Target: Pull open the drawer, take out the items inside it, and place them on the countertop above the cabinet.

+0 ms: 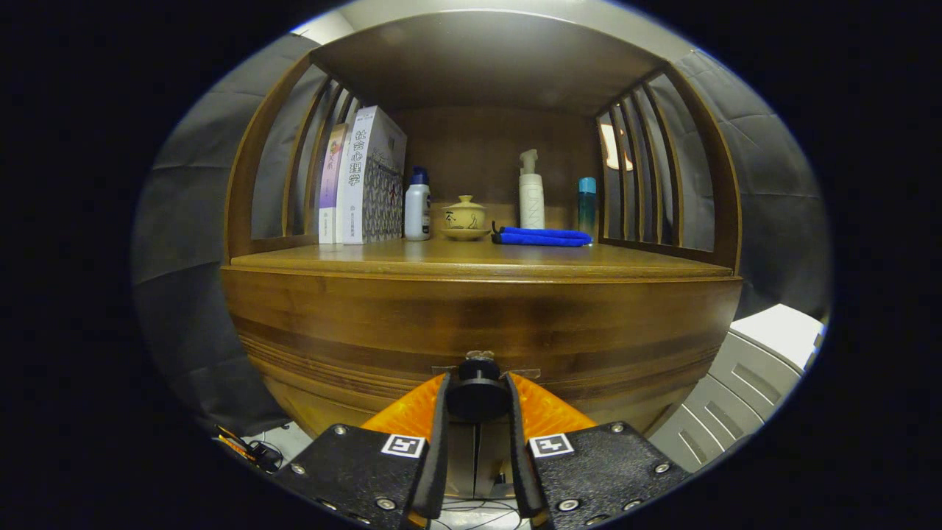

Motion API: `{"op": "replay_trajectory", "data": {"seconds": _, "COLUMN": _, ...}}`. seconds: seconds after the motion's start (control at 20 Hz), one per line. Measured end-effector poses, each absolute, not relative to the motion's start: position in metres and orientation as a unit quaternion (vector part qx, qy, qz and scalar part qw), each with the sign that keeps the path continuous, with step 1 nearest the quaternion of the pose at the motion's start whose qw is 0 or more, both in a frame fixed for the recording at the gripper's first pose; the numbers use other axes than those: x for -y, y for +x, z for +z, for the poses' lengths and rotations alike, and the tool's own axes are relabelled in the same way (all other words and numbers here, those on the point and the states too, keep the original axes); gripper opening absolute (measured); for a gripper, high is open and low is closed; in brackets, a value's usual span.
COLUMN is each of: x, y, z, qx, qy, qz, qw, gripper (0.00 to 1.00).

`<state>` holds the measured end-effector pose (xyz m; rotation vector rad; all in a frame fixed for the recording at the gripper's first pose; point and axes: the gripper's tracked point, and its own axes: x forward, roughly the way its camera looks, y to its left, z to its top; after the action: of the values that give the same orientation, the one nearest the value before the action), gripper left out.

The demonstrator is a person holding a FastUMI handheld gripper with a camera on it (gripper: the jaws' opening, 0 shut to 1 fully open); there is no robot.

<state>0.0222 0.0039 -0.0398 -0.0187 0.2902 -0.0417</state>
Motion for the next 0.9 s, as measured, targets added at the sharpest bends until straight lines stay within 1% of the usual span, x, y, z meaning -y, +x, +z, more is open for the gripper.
{"op": "replay_trajectory", "data": {"seconds": 0.05, "x": -0.004, "y": 0.019, "z": -0.039, "qx": -0.141, "qy": -0.006, "qz": -0.021, "qw": 0.99, "gripper": 0.35}}
{"op": "replay_trajectory", "data": {"seconds": 0.9, "x": -0.006, "y": -0.097, "z": -0.028, "qx": -0.154, "qy": -0.027, "qz": -0.014, "qw": 0.988, "gripper": 0.35}}
